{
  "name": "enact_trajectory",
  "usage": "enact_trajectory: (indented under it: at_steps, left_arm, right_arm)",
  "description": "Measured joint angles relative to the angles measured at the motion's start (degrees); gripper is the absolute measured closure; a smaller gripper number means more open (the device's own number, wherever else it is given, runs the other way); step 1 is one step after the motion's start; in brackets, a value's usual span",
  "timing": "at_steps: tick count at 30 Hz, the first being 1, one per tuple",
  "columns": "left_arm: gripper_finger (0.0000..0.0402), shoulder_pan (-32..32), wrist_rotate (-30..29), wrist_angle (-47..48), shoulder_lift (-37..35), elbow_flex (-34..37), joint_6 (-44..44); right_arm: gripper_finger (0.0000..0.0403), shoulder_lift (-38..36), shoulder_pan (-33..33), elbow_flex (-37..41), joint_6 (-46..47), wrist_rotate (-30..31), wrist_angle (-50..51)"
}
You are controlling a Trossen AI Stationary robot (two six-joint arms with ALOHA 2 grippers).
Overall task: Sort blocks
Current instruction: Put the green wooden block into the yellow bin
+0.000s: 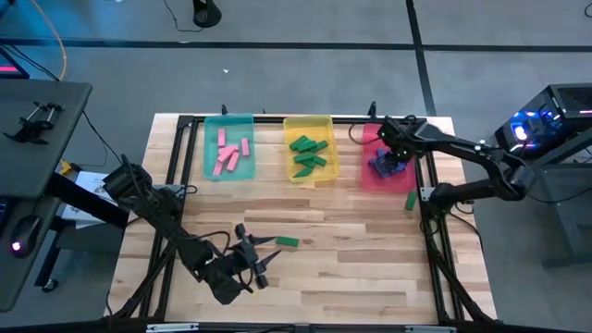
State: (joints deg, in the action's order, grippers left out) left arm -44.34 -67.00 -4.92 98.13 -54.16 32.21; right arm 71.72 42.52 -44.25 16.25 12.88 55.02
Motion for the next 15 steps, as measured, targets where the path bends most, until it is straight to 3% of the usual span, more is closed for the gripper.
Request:
enact_trajectory:
  at_steps: [5, 10, 15]
  left_arm:
    - [0.0230, -0.9, 0.0, 5.3, 0.0, 0.0, 4.5]
    - [0.0230, -1.2, 0.0, 11.6, 0.0, 0.0, 10.6]
    - [0.0230, -0.9, -1.0, 14.1, 0.0, 0.0, 12.2]
  right_arm:
    - [0.0211, -4.8, -13.3, -2.4, 6.9, 3.2, 2.6]
    - [0.0219, -6.9, -31.3, -5.3, 23.3, 6.4, 13.5]
    - [0.0246, -4.2, -46.5, -5.6, 39.7, -6.1, 18.9]
